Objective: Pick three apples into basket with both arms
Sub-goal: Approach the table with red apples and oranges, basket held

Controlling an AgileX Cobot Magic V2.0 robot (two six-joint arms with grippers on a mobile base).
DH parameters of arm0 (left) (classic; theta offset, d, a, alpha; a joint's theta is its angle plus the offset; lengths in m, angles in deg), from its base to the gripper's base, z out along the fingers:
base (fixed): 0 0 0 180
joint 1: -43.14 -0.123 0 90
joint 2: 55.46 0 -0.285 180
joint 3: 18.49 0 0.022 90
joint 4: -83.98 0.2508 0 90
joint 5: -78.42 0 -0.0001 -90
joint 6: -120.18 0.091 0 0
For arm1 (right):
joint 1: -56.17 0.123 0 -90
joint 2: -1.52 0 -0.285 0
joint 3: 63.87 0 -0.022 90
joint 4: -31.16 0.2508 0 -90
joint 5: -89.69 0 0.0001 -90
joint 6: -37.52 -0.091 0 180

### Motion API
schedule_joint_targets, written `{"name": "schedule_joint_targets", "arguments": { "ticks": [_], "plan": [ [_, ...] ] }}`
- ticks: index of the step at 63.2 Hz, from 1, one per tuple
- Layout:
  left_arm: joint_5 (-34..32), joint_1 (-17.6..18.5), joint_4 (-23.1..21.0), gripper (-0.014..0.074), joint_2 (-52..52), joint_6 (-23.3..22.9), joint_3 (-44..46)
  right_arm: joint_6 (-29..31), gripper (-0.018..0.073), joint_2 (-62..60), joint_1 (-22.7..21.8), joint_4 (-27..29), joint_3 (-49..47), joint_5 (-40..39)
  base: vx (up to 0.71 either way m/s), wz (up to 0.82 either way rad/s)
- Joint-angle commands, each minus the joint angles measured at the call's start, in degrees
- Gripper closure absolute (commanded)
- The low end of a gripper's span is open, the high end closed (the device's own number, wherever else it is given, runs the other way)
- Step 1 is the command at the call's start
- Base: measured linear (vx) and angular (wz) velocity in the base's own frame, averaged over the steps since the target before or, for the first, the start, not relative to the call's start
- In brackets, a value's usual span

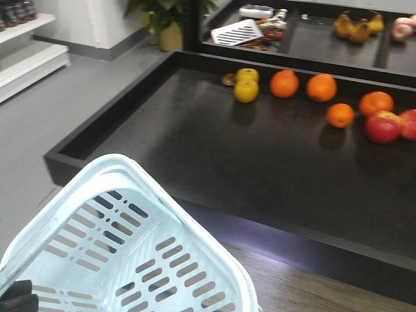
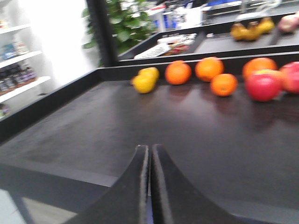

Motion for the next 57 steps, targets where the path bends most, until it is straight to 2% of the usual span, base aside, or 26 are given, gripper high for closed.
{"name": "schedule_joint_targets", "arguments": {
  "ticks": [1,22,57],
  "plan": [
    [-3.90,0.29,-3.80,0.0604,0.37,-0.35,1.68,0.22,0.0564,-0.77,0.04,-0.57,0.78,-4.10,-0.02,-0.53],
    [-3.90,0.29,-3.80,0.0604,0.37,-0.35,1.68,0.22,0.0564,-0.77,0.04,-0.57,0.78,-4.10,-0.04,-0.40],
    [-3.90,0.29,-3.80,0.0604,0.37,-0.35,1.68,0.22,0.0564,-0.77,0.04,-0.57,0.78,-4.10,-0.04,-0.18]
  ]
}}
